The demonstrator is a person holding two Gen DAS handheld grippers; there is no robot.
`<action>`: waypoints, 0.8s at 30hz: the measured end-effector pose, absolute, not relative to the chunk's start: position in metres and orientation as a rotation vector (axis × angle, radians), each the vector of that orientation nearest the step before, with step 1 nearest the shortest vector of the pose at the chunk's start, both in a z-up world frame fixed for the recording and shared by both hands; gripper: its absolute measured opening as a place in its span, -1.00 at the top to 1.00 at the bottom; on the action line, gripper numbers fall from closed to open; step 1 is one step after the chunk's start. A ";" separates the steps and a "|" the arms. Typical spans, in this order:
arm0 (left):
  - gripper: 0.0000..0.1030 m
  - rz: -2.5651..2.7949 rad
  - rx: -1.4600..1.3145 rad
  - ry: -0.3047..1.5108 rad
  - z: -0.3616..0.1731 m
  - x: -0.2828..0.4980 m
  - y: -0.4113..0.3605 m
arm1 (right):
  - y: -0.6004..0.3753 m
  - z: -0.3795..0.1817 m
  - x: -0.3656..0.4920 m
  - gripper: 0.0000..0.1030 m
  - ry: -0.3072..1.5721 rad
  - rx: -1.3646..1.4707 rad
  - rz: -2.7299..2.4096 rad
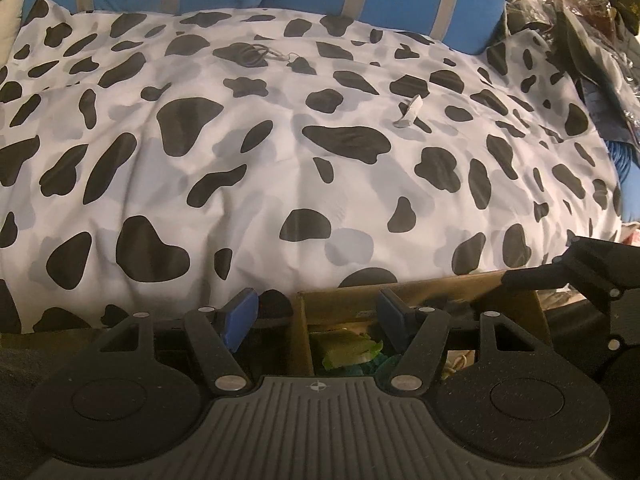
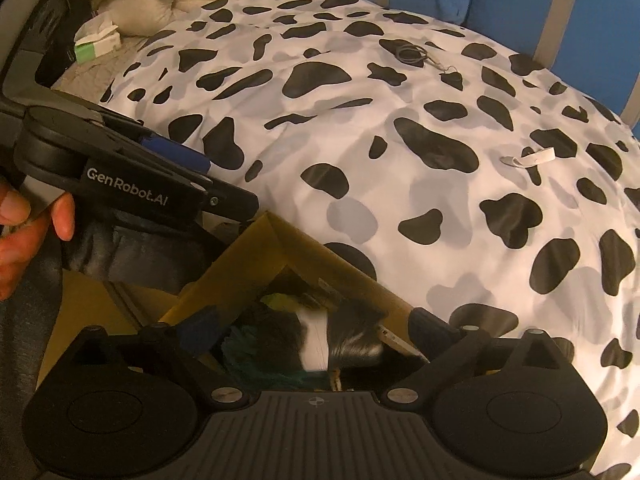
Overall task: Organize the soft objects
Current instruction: 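Open both grippers to drop the bundle and cable into the box, then move both tools from the box back over the bedsheet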
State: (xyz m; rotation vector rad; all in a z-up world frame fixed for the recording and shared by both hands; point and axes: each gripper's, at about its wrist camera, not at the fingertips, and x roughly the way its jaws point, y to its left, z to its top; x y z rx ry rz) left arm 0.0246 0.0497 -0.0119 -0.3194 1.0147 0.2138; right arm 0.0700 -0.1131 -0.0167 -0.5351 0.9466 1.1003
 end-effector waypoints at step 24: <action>-0.25 0.137 -0.222 1.100 -0.020 0.053 0.006 | -0.164 -0.033 0.102 -1.00 1.024 -0.509 0.859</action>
